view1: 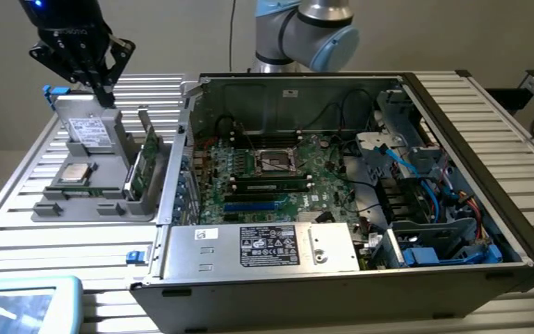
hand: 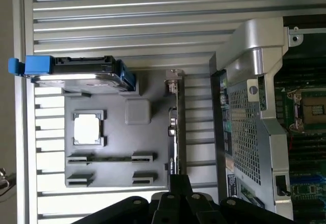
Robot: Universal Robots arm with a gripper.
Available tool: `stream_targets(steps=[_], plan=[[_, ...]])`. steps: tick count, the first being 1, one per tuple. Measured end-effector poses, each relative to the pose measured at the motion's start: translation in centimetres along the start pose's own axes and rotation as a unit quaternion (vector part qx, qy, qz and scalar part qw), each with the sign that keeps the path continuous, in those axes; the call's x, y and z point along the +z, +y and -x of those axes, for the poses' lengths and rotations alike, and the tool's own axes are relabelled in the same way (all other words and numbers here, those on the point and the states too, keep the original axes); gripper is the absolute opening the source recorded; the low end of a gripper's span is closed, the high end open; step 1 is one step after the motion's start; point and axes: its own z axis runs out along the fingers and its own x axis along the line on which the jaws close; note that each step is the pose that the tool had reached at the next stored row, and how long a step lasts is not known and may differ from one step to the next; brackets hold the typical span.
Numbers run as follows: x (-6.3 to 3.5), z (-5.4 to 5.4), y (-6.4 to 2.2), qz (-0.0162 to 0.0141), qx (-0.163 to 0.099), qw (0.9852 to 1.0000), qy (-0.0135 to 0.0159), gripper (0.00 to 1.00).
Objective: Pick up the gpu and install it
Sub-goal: 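Reach for the gpu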
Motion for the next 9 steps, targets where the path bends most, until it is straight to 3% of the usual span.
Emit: stream_targets(steps=[4,9], plan=[[0.19,-0.65,0.25,0.0001,0.0,1.0,-0.0001,0.11],[0.19,-0.67,0.26,0.0001,0.0,1.0,0.0,0.11]])
